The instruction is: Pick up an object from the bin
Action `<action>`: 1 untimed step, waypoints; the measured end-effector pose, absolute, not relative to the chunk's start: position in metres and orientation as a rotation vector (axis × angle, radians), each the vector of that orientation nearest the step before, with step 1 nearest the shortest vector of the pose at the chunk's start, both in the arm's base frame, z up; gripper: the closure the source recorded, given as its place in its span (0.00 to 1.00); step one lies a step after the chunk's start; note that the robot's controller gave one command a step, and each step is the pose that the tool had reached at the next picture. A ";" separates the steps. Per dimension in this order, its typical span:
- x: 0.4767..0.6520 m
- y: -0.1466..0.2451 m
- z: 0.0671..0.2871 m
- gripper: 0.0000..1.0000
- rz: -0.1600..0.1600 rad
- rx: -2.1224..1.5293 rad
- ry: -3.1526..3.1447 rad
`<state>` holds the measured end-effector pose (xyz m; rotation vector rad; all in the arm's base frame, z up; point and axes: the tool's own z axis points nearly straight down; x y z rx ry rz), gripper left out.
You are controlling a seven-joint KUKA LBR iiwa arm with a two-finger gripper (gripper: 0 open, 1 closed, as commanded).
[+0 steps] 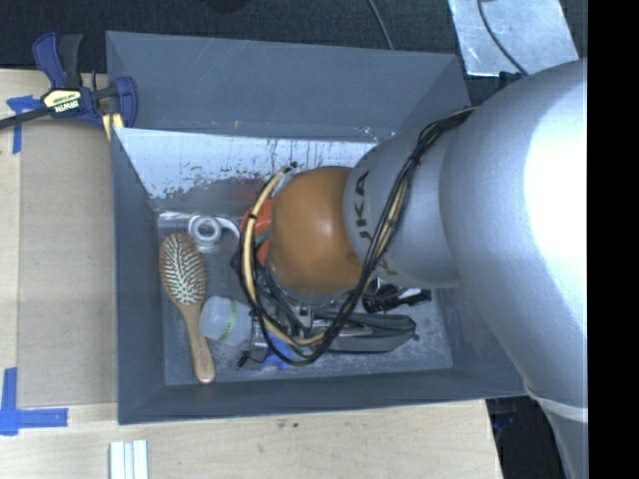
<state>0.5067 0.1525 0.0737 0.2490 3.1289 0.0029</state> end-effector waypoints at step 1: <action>0.493 0.165 0.127 0.00 0.012 -0.015 3.128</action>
Offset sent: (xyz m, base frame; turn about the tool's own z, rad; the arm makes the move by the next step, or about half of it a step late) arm -0.0029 -0.0042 -0.0122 0.0012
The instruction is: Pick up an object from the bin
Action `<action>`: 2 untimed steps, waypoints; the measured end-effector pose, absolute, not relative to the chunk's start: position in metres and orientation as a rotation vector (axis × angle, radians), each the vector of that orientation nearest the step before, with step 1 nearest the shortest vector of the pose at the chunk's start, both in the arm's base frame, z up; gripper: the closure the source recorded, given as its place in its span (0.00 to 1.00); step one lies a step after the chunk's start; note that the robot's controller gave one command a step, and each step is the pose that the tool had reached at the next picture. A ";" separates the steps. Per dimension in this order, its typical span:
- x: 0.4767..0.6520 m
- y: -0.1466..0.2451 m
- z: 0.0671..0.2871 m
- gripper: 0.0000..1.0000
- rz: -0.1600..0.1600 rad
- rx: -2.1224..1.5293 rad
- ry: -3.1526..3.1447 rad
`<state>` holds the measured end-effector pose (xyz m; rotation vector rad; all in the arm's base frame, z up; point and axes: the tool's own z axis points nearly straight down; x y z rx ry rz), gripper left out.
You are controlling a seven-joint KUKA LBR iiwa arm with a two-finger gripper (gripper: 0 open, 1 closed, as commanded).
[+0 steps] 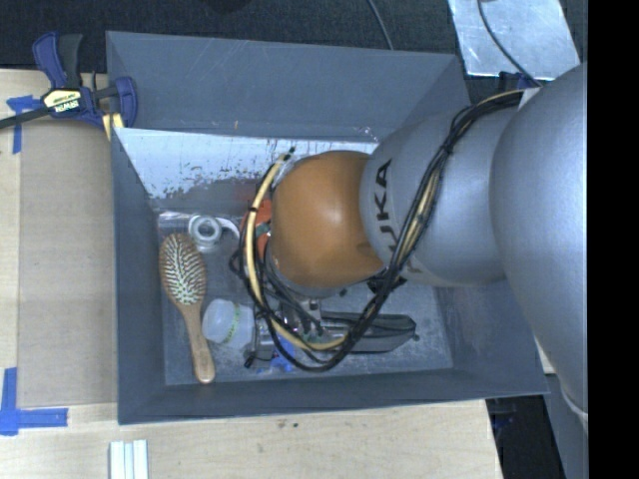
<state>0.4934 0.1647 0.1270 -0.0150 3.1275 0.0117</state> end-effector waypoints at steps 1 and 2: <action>0.505 0.149 0.062 0.00 0.002 0.250 3.128; 0.486 0.138 0.070 0.00 0.017 0.131 3.116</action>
Offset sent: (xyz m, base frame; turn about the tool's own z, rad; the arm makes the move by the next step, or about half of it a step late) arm -0.0080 -0.0268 -0.0570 0.0940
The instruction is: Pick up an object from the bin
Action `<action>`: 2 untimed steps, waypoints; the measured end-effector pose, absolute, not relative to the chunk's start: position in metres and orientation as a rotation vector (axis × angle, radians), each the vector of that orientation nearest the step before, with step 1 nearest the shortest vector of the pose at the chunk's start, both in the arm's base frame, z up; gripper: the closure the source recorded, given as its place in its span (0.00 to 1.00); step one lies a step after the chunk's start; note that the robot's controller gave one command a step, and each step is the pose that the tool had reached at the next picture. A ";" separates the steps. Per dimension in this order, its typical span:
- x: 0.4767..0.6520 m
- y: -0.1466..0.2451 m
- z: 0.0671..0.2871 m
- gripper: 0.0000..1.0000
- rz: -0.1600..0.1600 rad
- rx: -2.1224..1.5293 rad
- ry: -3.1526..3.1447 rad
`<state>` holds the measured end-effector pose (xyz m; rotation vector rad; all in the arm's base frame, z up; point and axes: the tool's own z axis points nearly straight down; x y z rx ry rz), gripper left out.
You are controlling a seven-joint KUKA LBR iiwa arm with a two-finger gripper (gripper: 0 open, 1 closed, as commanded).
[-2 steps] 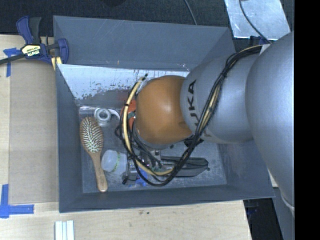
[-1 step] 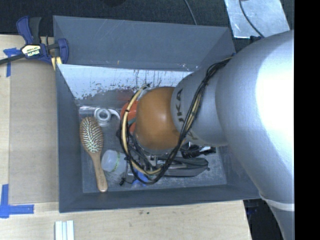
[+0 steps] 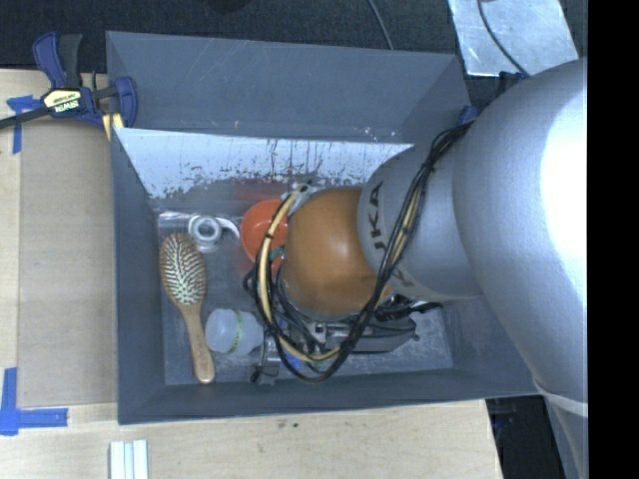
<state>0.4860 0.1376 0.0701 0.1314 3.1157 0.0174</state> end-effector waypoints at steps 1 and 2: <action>0.504 0.148 0.065 1.00 0.007 0.234 3.122; 0.504 0.148 0.065 1.00 0.007 0.235 3.122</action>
Offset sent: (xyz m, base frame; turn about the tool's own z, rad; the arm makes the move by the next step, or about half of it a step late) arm 0.0000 0.0000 0.0000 0.0000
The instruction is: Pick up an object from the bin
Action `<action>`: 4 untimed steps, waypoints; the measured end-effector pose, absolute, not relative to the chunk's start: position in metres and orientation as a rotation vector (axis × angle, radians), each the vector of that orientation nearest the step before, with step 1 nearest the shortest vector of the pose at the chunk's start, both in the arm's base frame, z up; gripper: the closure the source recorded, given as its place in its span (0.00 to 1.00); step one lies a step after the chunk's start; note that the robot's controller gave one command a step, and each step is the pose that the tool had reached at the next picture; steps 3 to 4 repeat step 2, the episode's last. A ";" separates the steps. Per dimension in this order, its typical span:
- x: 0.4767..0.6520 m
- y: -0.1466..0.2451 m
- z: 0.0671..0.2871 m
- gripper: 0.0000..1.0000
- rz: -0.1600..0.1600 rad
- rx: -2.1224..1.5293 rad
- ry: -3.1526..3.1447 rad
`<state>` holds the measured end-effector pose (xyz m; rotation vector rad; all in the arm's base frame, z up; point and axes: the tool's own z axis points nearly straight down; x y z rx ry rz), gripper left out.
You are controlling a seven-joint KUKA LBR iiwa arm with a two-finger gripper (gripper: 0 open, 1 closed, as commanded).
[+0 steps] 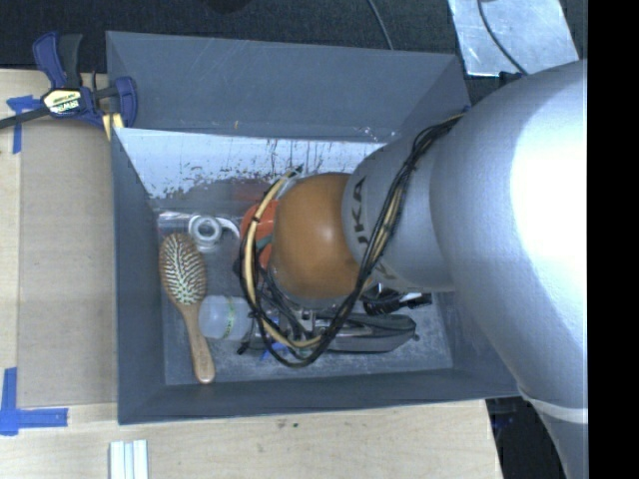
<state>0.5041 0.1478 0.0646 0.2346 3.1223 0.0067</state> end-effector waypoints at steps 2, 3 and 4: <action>0.503 0.147 0.121 1.00 0.003 0.237 3.127; 0.503 0.147 0.121 1.00 0.003 0.237 3.127; 0.503 0.147 0.121 1.00 0.003 0.237 3.127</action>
Offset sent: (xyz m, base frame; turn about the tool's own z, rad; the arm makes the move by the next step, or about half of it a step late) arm -0.0016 -0.0006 0.0768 0.0003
